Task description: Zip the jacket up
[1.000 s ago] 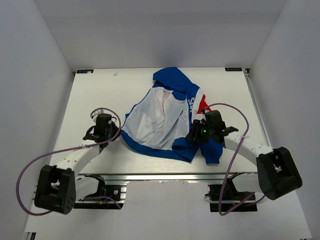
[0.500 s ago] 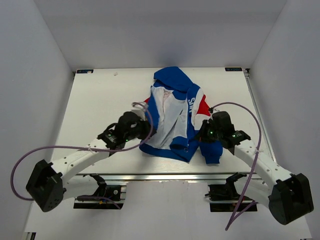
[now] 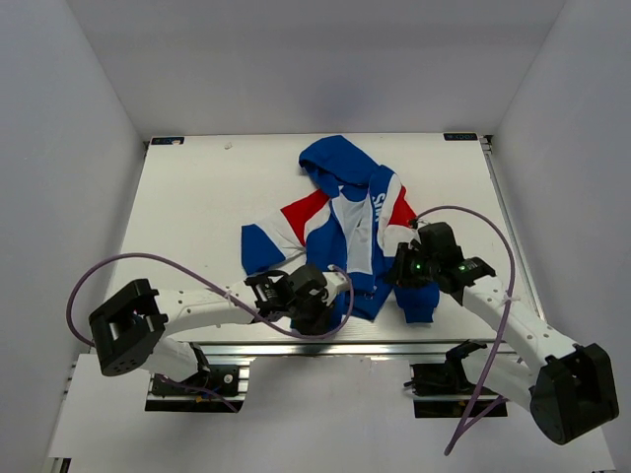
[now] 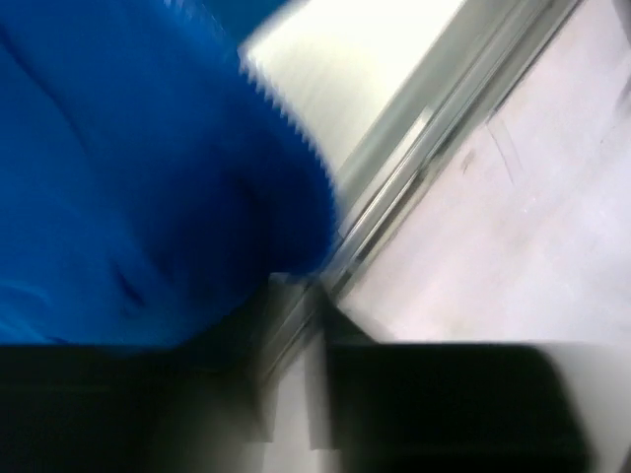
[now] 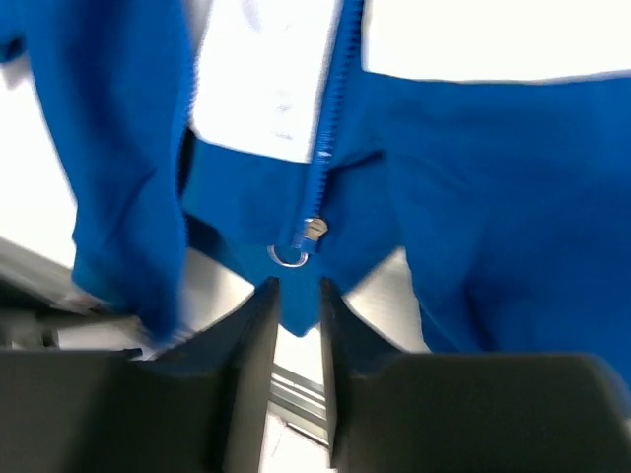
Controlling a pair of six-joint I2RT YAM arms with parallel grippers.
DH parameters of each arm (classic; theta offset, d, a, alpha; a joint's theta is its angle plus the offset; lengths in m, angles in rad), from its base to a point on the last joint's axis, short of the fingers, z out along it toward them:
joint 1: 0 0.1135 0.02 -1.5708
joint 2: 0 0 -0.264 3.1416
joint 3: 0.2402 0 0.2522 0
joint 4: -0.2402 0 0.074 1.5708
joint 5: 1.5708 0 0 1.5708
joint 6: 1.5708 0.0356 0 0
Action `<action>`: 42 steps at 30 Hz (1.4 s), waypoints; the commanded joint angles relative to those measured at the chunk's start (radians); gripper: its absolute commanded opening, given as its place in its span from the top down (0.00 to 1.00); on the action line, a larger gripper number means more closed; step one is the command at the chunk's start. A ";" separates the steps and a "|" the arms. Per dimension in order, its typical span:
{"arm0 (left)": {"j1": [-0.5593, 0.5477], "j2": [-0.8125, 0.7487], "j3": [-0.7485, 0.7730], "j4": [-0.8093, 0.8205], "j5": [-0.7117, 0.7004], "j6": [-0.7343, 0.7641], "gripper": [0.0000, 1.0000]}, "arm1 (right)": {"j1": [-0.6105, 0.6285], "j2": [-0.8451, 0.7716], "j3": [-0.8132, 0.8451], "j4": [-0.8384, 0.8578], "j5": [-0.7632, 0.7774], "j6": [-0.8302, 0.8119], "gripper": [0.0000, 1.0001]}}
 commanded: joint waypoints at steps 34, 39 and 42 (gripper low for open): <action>0.231 -0.316 -0.122 0.112 -0.229 -0.281 0.02 | 0.050 0.133 0.052 0.025 0.019 -0.024 1.00; 0.248 -0.316 -0.116 0.133 -0.215 -0.273 0.02 | 0.051 0.050 0.270 -0.455 0.367 -0.005 1.00; 0.262 -0.325 -0.117 0.131 -0.212 -0.273 0.02 | 0.051 0.028 0.450 -0.642 0.530 0.015 1.00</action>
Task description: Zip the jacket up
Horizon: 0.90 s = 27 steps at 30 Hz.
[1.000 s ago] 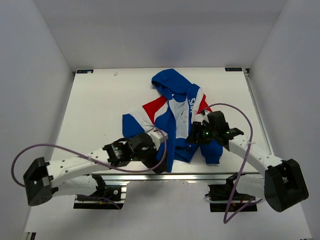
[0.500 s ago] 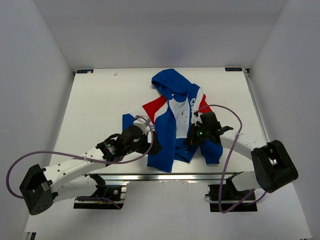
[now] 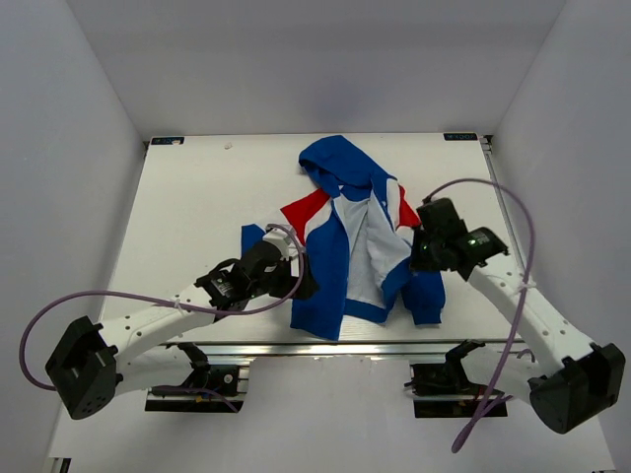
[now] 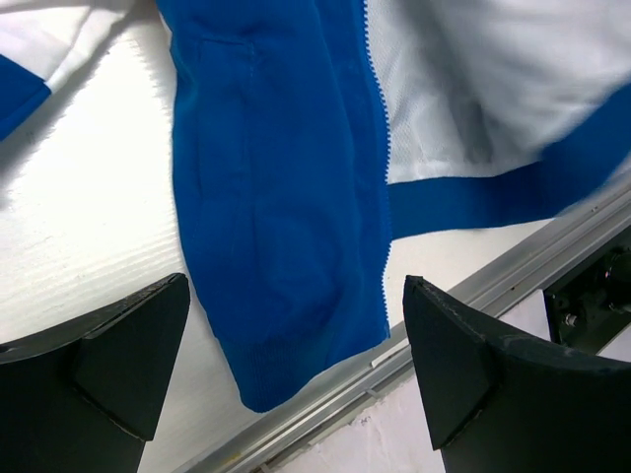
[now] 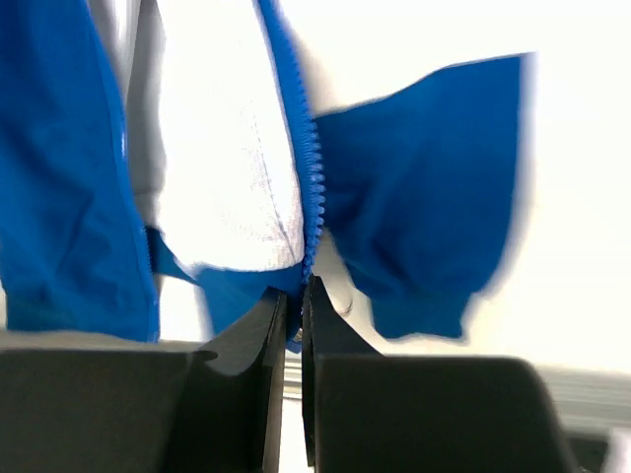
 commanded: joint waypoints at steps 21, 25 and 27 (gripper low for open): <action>0.074 -0.063 -0.003 -0.170 -0.066 -0.057 0.02 | 0.642 0.484 0.307 -0.039 0.019 -0.138 0.85; 0.087 -0.102 -0.033 -0.195 -0.072 -0.074 0.02 | 0.682 0.485 0.224 0.147 -0.154 -0.123 0.52; 0.090 -0.120 -0.039 -0.203 -0.079 -0.077 0.02 | 0.682 0.446 0.178 0.230 -0.199 -0.117 0.47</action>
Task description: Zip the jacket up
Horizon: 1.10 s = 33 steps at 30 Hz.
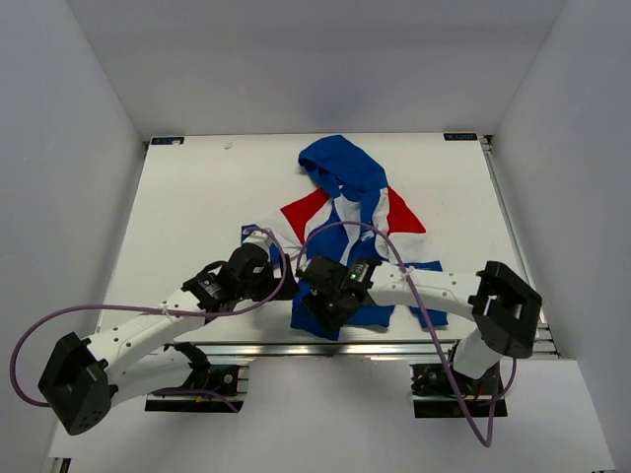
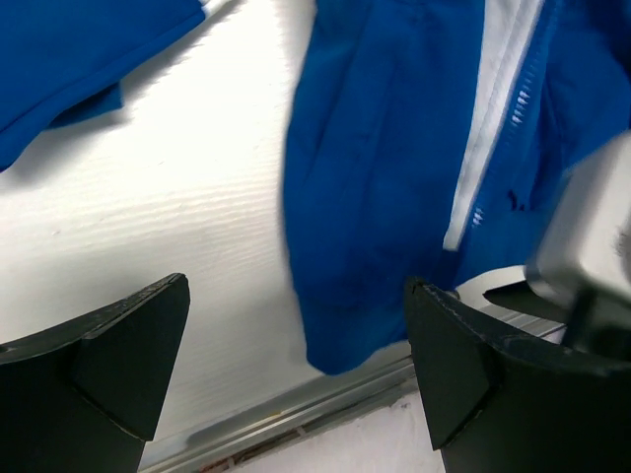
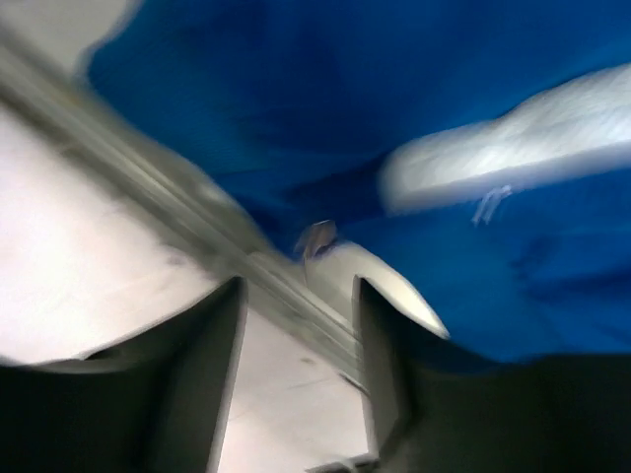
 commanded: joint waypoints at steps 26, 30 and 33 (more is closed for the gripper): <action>0.013 0.452 0.088 0.422 0.658 0.104 0.02 | -0.493 -0.316 -0.541 0.339 -0.149 0.179 0.21; 0.011 0.554 0.149 0.322 0.586 0.119 0.02 | -0.559 -0.328 -0.530 0.244 0.000 0.210 0.21; 0.014 0.598 0.179 0.282 0.525 0.126 0.02 | -0.635 -0.319 -0.524 0.161 0.141 0.233 0.22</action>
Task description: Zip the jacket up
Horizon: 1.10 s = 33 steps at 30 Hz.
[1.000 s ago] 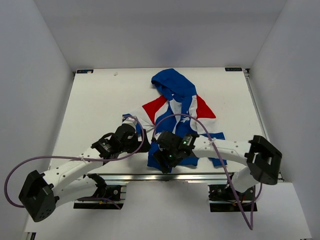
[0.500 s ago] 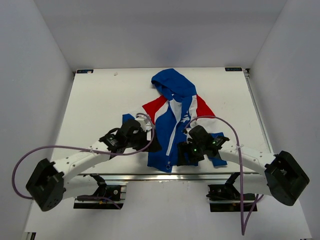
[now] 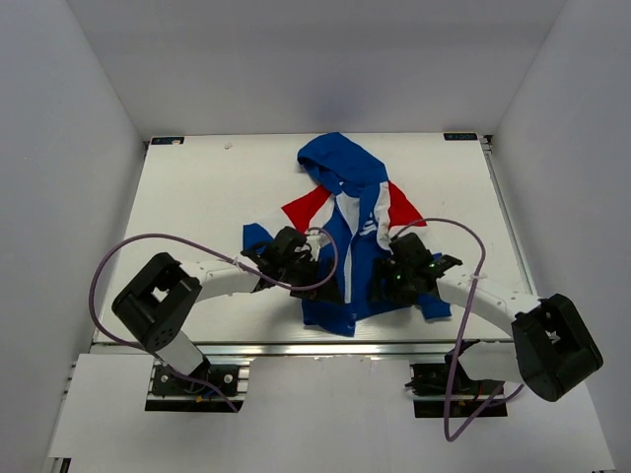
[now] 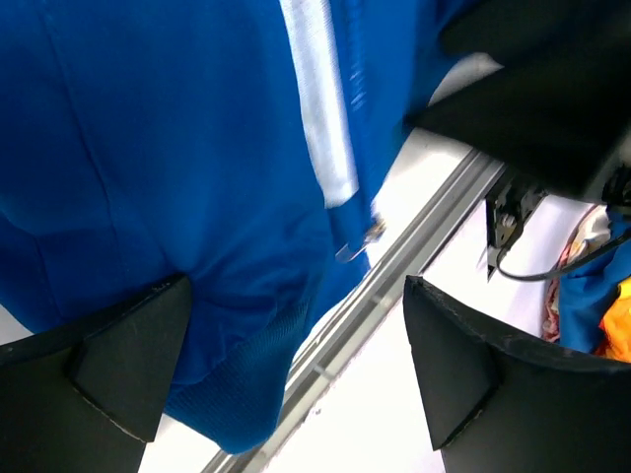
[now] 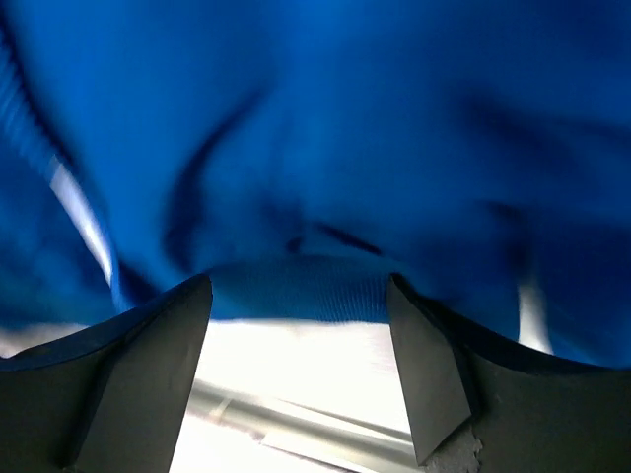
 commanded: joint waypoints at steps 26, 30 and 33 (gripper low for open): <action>0.018 -0.072 0.060 -0.107 -0.133 0.034 0.02 | 0.014 -0.274 0.036 0.067 -0.212 -0.199 0.11; 0.018 -0.210 0.054 -0.189 -0.246 0.000 0.02 | 0.088 -0.174 0.051 0.118 -0.117 -0.143 0.11; 0.018 -0.329 0.053 -0.260 -0.343 -0.006 0.02 | 0.125 -0.093 0.073 0.133 -0.089 -0.120 0.11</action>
